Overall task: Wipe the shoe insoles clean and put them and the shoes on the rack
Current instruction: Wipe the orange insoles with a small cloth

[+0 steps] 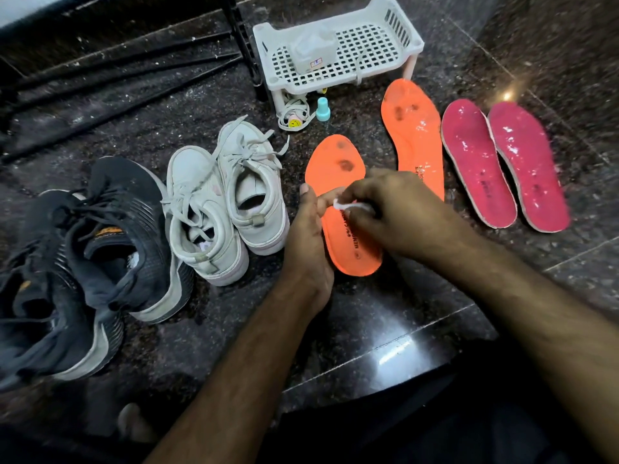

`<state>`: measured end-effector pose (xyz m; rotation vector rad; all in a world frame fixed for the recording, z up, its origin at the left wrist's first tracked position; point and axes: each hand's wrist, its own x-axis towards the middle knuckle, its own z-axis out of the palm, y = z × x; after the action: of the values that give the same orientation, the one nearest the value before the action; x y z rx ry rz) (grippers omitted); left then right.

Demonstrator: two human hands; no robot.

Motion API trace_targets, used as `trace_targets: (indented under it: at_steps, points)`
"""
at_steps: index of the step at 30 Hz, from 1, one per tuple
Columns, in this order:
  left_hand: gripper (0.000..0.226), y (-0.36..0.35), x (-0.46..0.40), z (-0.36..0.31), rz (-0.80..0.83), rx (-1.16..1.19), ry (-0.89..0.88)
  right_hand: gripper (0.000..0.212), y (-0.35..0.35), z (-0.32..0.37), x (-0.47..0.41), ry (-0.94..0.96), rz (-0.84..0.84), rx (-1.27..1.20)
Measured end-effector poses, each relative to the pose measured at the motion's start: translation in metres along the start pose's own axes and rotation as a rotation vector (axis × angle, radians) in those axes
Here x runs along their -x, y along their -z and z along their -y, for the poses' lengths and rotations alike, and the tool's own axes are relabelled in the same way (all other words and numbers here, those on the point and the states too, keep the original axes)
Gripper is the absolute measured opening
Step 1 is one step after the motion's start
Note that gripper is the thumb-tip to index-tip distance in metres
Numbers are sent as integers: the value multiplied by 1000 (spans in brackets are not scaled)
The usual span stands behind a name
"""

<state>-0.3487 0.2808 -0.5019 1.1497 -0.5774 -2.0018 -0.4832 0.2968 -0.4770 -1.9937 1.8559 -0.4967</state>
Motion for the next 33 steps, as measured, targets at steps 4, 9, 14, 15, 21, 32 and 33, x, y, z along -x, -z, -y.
trace_targets:
  at_steps: [4,9,14,15,21,32,33]
  points:
    - [68,4,-3,-4,-41,-35,22,27,10,16,14,142,343,-136]
    - [50,-1,-3,-3,-53,-21,-20,11,27,1,30,-11,228,-503]
    - [31,4,-6,1,-33,-106,-104,17,18,2,21,-6,33,-225]
    - [34,5,-6,0,-28,-118,-104,19,18,2,23,35,147,-203]
    - [39,5,-6,0,-20,-145,-126,14,28,6,33,-8,269,-488]
    - [39,6,-4,0,-12,-193,-162,8,33,5,33,-71,373,-595]
    - [40,6,-4,0,-12,-203,-167,8,31,2,31,-95,267,-602]
